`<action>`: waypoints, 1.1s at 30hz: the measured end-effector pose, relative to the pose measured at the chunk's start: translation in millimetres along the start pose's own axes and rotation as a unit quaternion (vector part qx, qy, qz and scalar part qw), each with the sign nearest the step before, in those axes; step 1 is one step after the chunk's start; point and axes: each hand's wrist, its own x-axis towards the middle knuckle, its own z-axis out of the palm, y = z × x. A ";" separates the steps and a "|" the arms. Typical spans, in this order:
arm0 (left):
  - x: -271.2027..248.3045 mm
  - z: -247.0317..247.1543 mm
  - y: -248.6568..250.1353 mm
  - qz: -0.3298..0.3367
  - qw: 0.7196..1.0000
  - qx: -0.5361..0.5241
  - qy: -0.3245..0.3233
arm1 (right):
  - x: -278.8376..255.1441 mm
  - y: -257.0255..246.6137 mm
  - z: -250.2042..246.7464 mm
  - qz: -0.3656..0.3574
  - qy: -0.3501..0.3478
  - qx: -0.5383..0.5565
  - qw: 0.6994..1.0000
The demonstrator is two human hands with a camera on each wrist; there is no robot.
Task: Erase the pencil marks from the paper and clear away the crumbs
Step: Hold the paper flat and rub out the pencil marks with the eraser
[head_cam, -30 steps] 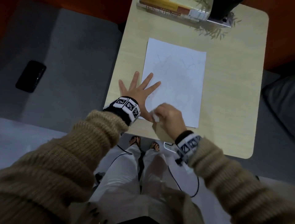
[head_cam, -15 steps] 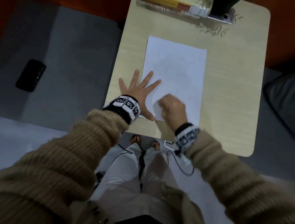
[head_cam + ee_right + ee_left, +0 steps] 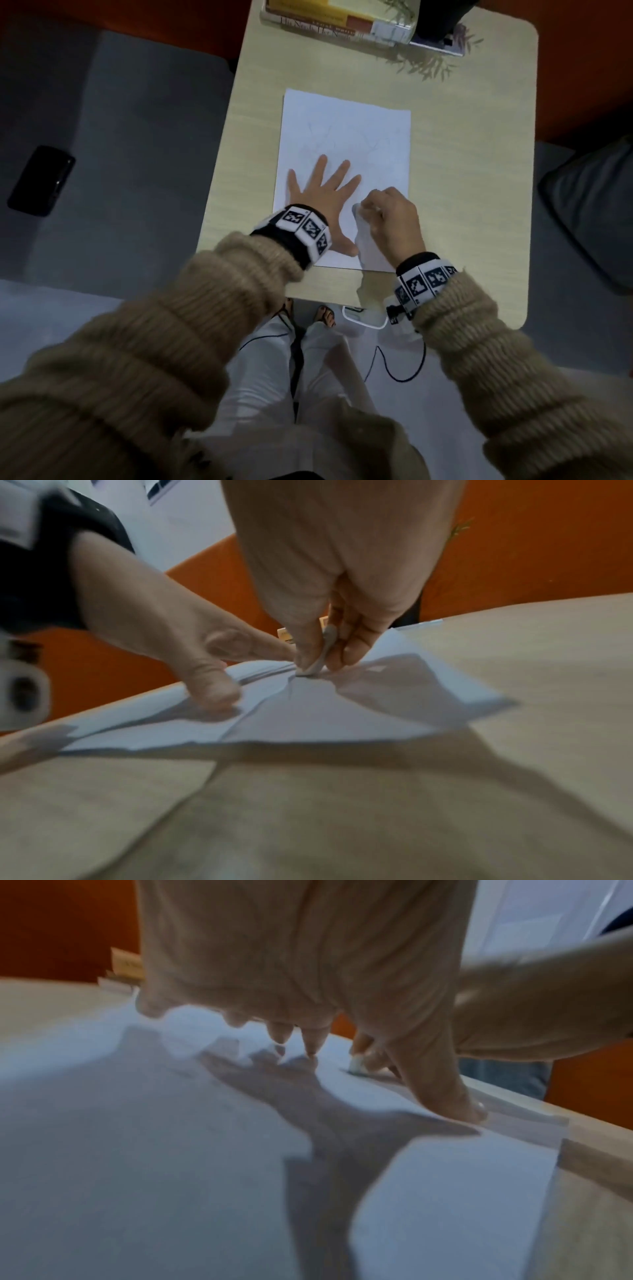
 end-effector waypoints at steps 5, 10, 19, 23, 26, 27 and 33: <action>10.3 12.9 0.2 -0.007 1.000 -0.022 0.003 | -43.6 -10.6 2.4 -0.015 -0.075 -0.037 0.996; 10.6 9.8 1.3 -0.007 1.000 -0.025 0.002 | 29.4 -8.3 -10.9 -0.020 0.019 -0.032 0.999; 14.4 11.7 1.0 -0.005 1.000 -0.027 0.009 | 19.6 -8.8 -6.0 -0.065 -0.011 -0.048 0.997; 12.9 14.1 1.4 -0.009 1.000 -0.026 0.014 | -1.0 -12.2 1.2 -0.072 0.001 -0.019 0.997; 13.5 15.2 0.8 -0.014 0.999 -0.031 0.019 | -33.5 -11.4 1.6 -0.112 -0.045 0.002 0.993; 14.3 15.1 0.2 -0.011 0.999 -0.030 0.020 | -21.9 -11.0 -1.1 -0.111 -0.044 -0.005 0.993; 14.9 16.3 0.9 -0.010 1.000 -0.026 0.014 | 2.7 -8.7 3.2 -0.086 0.011 -0.007 0.996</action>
